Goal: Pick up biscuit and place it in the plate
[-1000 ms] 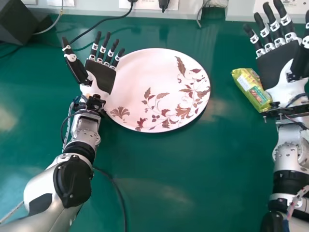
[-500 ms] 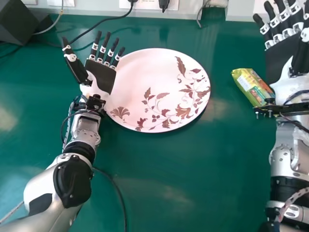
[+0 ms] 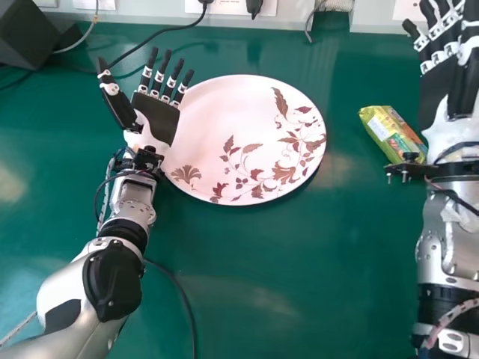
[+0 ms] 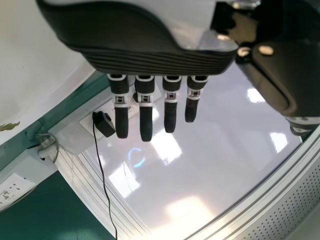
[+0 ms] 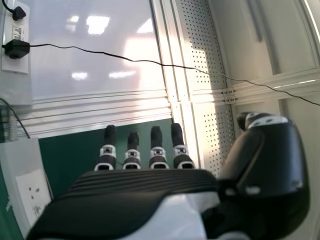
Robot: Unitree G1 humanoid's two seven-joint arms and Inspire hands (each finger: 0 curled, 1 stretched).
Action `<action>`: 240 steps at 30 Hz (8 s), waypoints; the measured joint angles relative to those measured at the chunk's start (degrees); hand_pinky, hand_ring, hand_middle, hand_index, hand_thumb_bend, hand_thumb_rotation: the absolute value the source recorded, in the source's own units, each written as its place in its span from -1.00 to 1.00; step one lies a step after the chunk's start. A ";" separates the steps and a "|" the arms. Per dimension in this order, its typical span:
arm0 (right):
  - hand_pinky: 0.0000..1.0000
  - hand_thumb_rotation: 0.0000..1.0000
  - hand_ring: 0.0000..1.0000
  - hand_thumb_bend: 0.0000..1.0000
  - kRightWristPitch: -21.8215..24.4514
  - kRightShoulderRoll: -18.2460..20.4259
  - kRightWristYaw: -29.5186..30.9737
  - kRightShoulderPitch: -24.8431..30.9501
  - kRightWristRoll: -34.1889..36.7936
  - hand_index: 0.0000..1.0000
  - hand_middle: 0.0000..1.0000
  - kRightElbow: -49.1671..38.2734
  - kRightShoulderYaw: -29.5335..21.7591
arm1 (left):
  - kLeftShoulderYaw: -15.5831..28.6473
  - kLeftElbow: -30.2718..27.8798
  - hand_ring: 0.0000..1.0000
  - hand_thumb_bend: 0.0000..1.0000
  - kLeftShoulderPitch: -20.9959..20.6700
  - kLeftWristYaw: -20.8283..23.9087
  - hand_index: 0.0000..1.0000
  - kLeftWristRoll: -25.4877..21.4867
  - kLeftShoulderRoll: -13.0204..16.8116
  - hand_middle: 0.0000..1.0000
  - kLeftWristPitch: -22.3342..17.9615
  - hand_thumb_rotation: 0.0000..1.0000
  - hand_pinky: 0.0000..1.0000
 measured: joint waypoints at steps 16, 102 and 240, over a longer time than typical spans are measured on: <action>0.83 0.74 0.95 0.34 0.83 -0.94 -7.69 2.56 -9.80 0.93 0.99 -4.65 1.52 | -0.01 0.01 0.61 0.98 0.00 -0.03 0.88 0.01 0.00 0.76 -0.17 0.63 0.59; 0.92 1.00 1.00 0.67 31.98 -6.98 -19.68 9.33 -67.11 0.98 1.00 -27.23 15.45 | 0.40 0.02 0.93 1.00 0.00 -2.87 1.00 -0.12 0.03 1.00 0.56 0.24 0.81; 1.00 0.93 1.00 0.61 47.46 -25.30 18.73 -6.85 -68.79 1.00 1.00 -2.88 30.68 | 0.51 -0.04 0.87 1.00 -0.01 -3.76 0.98 -0.03 -0.24 0.98 -0.33 0.05 0.82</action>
